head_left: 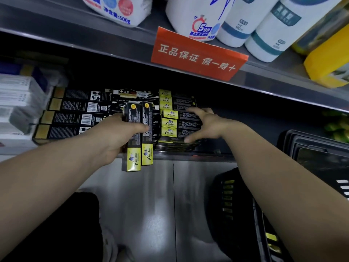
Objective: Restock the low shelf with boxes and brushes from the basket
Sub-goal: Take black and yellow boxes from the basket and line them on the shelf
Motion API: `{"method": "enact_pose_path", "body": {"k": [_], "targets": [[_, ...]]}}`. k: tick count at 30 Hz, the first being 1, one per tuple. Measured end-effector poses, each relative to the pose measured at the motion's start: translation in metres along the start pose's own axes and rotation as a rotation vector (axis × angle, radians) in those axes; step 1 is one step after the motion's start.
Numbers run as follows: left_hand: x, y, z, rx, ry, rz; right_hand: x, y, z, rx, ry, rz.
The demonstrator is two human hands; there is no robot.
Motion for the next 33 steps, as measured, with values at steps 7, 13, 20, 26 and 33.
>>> {"method": "enact_pose_path", "body": {"k": [7, 13, 20, 26, 33], "targets": [[0.0002, 0.0025, -0.0012, 0.003, 0.0, -0.001, -0.0109, -0.0028, 0.0046, 0.014, 0.137, -0.041], [0.0009, 0.0027, -0.0003, 0.002, 0.0, 0.012, -0.009, -0.003, 0.0028, 0.039, 0.137, -0.062], [-0.0003, -0.0012, 0.0012, -0.002, -0.029, 0.013, -0.0113, -0.0032, 0.0018, 0.053, 0.135, -0.074], [-0.0005, -0.0011, 0.003, -0.012, -0.015, 0.006, -0.0144, -0.0029, 0.0028, 0.051, 0.154, -0.082], [0.0022, 0.0001, 0.0035, -0.012, -0.004, 0.016, -0.013, -0.0037, 0.0021, 0.049, 0.157, -0.073]]}}
Point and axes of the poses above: each hand's wrist, its own y-axis away from the middle knuckle, its own z-axis out of the palm, x = y × z, the point moved 9 cm from there along -y, towards the middle knuckle, and after that the axes turned 4 degrees about -x, right-handed, at the moved point
